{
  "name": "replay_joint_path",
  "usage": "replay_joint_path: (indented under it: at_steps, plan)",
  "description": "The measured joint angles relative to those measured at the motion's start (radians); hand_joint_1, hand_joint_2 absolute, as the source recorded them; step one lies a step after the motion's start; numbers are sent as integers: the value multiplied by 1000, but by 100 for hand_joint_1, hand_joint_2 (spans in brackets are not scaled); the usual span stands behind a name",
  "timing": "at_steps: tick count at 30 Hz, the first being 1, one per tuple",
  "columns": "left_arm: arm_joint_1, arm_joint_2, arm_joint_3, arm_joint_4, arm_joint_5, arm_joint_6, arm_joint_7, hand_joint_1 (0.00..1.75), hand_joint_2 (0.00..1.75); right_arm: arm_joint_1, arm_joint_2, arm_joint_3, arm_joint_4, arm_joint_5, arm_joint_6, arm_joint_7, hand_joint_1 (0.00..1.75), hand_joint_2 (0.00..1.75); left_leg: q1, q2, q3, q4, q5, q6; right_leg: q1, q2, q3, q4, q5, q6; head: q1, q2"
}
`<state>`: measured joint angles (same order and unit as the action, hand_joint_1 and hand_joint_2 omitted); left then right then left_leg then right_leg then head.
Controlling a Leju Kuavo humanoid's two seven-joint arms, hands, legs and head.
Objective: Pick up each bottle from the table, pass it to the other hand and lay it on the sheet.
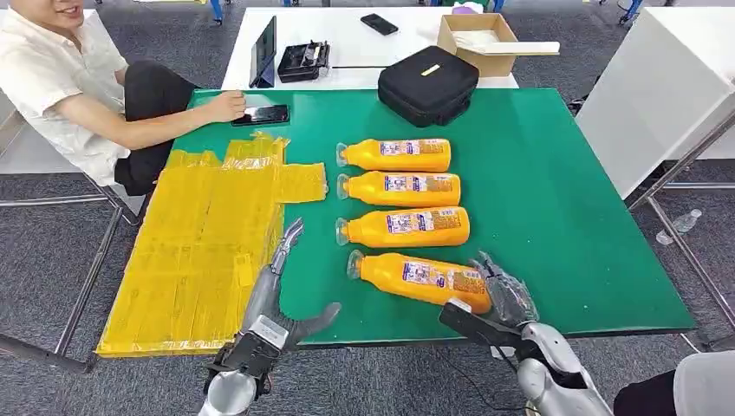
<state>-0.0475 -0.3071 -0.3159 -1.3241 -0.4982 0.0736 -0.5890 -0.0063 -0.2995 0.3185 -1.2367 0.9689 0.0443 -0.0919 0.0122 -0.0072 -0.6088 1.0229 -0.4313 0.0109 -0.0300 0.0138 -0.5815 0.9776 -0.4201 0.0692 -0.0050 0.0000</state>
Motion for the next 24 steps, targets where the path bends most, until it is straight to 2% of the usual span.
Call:
replay_joint_path:
  at_steps: [5,10,18,24]
  plan:
    - [-2,0,-1,5,6,0,-6,0,175,4,0,-11,0,-25,0,-19,175,175,0,0,0,0,0,1,0,0,-2,0,0,1,0,0]
    - [-6,0,-2,14,16,0,-10,0,175,7,-2,-19,0,-41,1,-30,175,175,0,0,-1,0,0,0,0,0,6,0,-1,1,0,0]
    - [-10,0,-10,23,27,0,-19,0,175,6,-8,-25,0,-68,6,-39,175,175,0,0,-1,0,-1,1,0,0,2,0,-1,1,0,0]
    - [-11,0,-9,23,103,2,-29,0,175,32,5,-52,-16,-188,3,-102,175,175,0,0,-3,0,-1,1,0,0,6,0,-1,1,0,0]
